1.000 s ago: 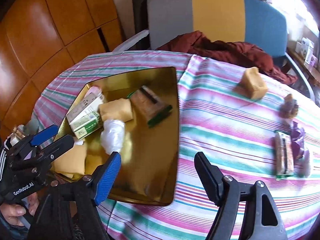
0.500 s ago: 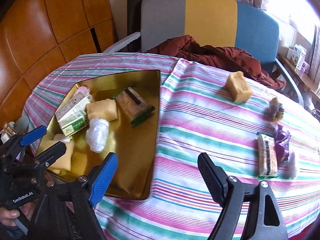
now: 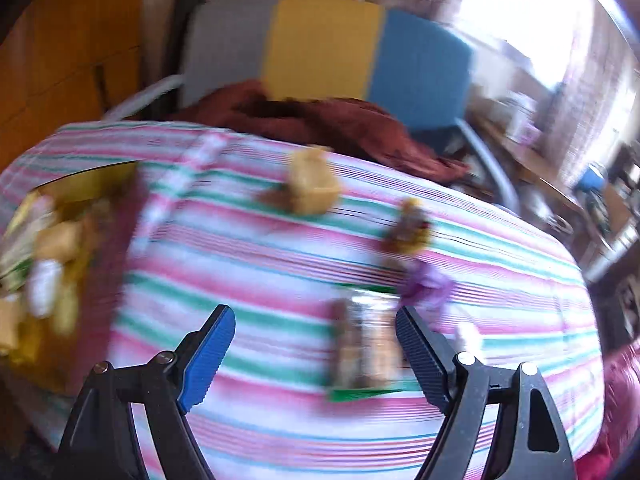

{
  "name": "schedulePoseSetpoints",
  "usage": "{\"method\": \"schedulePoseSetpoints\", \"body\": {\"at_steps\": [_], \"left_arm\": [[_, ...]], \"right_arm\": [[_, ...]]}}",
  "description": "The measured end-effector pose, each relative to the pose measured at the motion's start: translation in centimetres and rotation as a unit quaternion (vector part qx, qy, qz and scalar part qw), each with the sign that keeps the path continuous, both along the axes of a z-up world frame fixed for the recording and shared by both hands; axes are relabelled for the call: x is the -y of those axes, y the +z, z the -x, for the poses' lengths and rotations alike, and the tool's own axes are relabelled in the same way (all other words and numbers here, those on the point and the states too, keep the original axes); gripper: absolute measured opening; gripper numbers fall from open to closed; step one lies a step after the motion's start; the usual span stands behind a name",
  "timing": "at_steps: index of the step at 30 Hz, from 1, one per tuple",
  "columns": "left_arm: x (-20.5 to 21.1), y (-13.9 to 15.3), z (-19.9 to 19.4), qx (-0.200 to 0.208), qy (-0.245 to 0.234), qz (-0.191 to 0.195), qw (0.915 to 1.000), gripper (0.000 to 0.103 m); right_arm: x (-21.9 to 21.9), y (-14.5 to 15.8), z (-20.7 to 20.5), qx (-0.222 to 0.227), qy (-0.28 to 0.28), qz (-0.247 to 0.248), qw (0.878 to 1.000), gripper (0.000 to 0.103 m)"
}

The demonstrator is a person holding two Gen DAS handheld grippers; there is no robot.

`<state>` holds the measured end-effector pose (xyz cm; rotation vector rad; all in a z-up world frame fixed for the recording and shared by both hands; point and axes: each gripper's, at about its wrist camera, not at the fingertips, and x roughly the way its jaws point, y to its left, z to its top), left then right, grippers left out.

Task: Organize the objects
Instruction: 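Withdraw both open grippers from the tray toward the remaining items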

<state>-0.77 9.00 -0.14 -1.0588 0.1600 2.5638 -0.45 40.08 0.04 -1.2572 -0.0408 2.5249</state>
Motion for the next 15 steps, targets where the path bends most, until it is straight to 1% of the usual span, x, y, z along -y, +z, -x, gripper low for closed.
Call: {"method": "schedulePoseSetpoints", "body": {"at_steps": [1, 3, 5, 7, 8, 11, 15], "left_arm": [[-0.2, 0.1, 0.0, -0.001, -0.003, 0.001, 1.0000, 0.082], [-1.0, 0.2, -0.1, -0.002, -0.012, 0.004, 0.9999, 0.083], [-2.0, 0.3, -0.3, -0.003, -0.024, 0.009, 0.9997, 0.083], [-3.0, 0.3, -0.4, -0.002, -0.036, 0.009, 0.9993, 0.083], [-3.6, 0.3, -0.5, -0.001, -0.045, 0.011, 0.9989, 0.083], [-5.4, 0.2, -0.7, 0.005, -0.070, 0.012, 0.9975, 0.083], [-7.9, 0.2, -1.5, 0.002, -0.106, 0.020, 0.9942, 0.083]], "right_arm": [[-1.5, -0.3, -0.2, -0.001, -0.023, 0.004, 1.000, 0.084], [-4.8, -1.1, -0.9, -0.010, -0.073, 0.045, 0.996, 0.084], [-7.7, -1.6, -1.5, -0.010, -0.128, 0.105, 0.986, 0.084], [-9.0, -1.3, -2.1, -0.032, -0.151, 0.135, 0.979, 0.084], [-9.5, -1.1, -2.5, -0.038, -0.162, 0.141, 0.976, 0.084], [-10.3, -1.1, -3.2, -0.039, -0.187, 0.154, 0.969, 0.084], [-11.6, -1.3, -4.1, -0.043, -0.224, 0.168, 0.959, 0.084]]}}
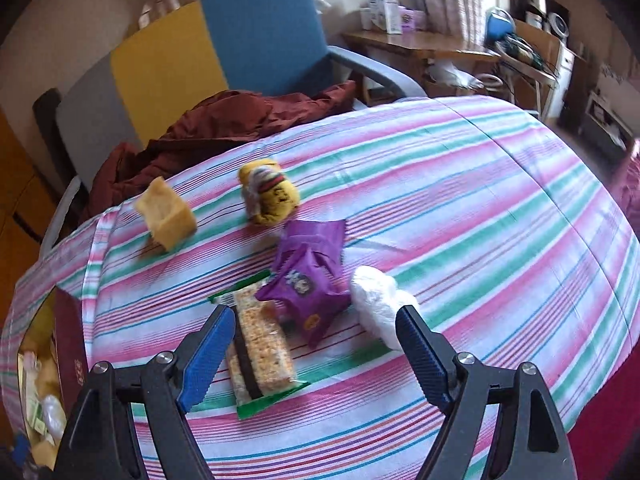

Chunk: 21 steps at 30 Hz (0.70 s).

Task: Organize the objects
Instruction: 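Withdraw both open grippers from the tray toward the remaining items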

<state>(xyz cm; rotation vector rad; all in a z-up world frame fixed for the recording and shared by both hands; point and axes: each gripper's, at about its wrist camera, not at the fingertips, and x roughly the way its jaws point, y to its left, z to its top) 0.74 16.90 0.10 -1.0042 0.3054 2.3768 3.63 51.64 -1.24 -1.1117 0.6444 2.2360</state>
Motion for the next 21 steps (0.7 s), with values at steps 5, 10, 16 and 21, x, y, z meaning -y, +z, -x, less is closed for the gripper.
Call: {"method": "schedulePoseSetpoints", "body": {"at_steps": [5, 10, 16, 21], "left_arm": [[-2.7, 0.1, -0.5, -0.002, -0.036, 0.007, 0.9993, 0.083], [-4.3, 0.2, -0.3, -0.001, -0.052, 0.009, 0.9986, 0.083], [-5.4, 0.3, 0.6, 0.015, -0.051, 0.002, 0.9986, 0.085], [-6.5, 0.2, 1.5, 0.028, -0.052, 0.003, 0.9982, 0.085]], "right_arm": [[-2.9, -0.5, -1.9, -0.024, -0.063, 0.056, 0.996, 0.084], [-4.5, -1.2, -3.3, -0.040, -0.104, 0.100, 0.989, 0.084], [-4.3, -1.6, -3.0, -0.036, -0.094, 0.115, 0.988, 0.084], [-5.5, -1.4, -4.6, -0.069, -0.131, 0.132, 0.980, 0.084]]}}
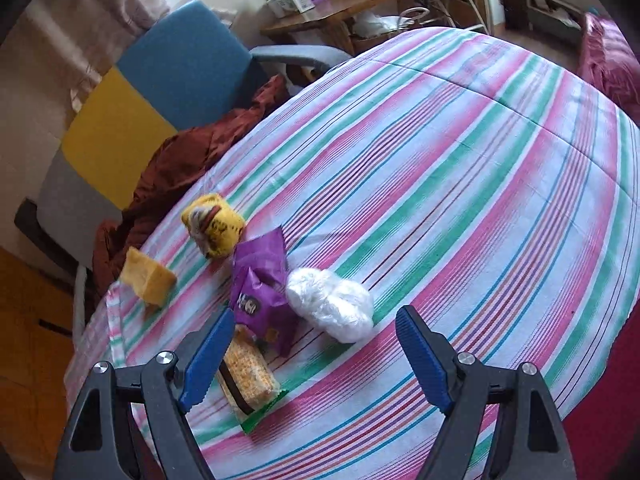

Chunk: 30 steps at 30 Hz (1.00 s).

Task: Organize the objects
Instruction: 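Withdraw both open grippers from the tray toward the remaining items, then grasp the yellow plush toy with the left gripper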

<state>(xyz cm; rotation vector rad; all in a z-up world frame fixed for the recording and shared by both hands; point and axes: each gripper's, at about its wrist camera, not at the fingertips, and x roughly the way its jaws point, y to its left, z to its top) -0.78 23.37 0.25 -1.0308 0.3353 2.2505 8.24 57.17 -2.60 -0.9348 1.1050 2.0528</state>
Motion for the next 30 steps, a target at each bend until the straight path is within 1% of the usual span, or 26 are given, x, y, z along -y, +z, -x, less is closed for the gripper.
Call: {"method": "schedulePoseSetpoints", "body": {"at_steps": [2, 5, 8, 13, 17, 20, 24, 30], "left_arm": [[-0.7, 0.0, 0.3, 0.003, -0.003, 0.001, 1.0000, 0.085], [-1.8, 0.0, 0.7, 0.006, -0.010, 0.001, 0.9999, 0.085], [-3.2, -0.1, 1.1, 0.008, -0.019, 0.004, 0.9998, 0.085], [-5.0, -0.5, 2.3, 0.013, -0.020, 0.012, 0.9996, 0.085], [-6.3, -0.6, 3.2, 0.029, -0.023, 0.005, 0.9993, 0.084], [-7.2, -0.8, 3.3, 0.031, -0.029, 0.003, 0.9991, 0.084], [-8.1, -1.7, 3.1, 0.043, -0.039, 0.006, 0.9983, 0.083], [-8.3, -2.8, 3.4, 0.056, -0.044, 0.010, 0.9974, 0.083]], "right_arm": [[-0.6, -0.3, -0.5, -0.007, -0.012, 0.014, 1.000, 0.084], [-1.2, -0.9, -0.5, -0.013, -0.014, 0.038, 0.999, 0.084], [-1.1, -0.9, -0.2, -0.012, -0.007, 0.038, 0.999, 0.084], [-1.3, -1.4, -0.1, -0.009, -0.006, 0.049, 0.999, 0.084], [-1.4, -1.7, 0.0, -0.004, -0.004, 0.053, 0.999, 0.084], [-1.8, -2.0, 0.0, 0.003, -0.008, 0.053, 0.999, 0.084], [-2.3, -2.5, 0.0, 0.014, -0.017, 0.058, 0.998, 0.084], [-1.8, -2.6, 0.6, 0.030, -0.003, 0.052, 0.998, 0.084]]}}
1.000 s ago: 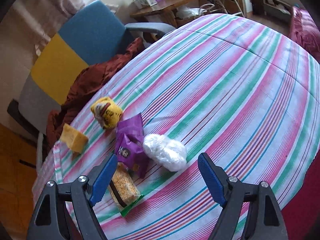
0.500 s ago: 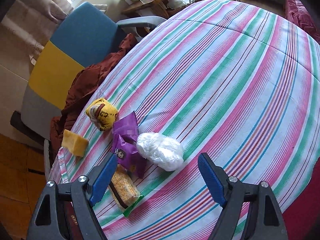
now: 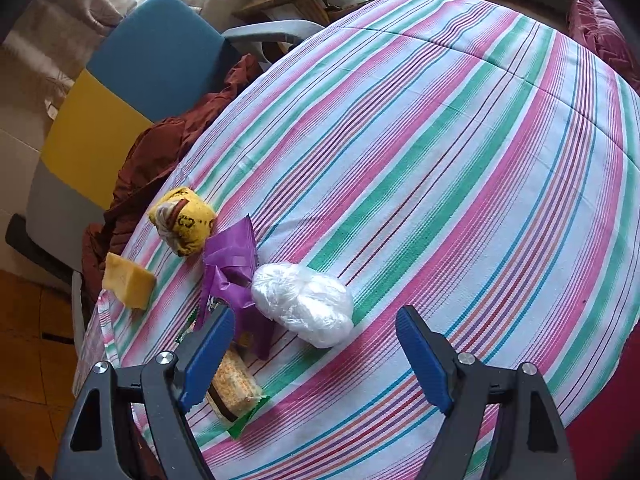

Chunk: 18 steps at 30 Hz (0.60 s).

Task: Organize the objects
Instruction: 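Grasp the yellow plush toy with the left gripper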

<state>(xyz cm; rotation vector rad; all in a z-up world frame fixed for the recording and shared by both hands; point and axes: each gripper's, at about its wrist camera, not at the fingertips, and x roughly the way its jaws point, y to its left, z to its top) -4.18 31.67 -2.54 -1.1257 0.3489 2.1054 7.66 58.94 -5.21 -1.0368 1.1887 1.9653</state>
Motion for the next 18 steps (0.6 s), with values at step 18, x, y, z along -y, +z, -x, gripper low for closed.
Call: {"method": "schedulePoseSetpoints", "body": {"at_steps": [18], "left_arm": [[-4.7, 1.3, 4.9, 0.048, -0.006, -0.032, 0.9983, 0.062]], "right_arm": [[0.5, -0.6, 0.9, 0.016, 0.018, 0.002, 1.000, 0.084]]}}
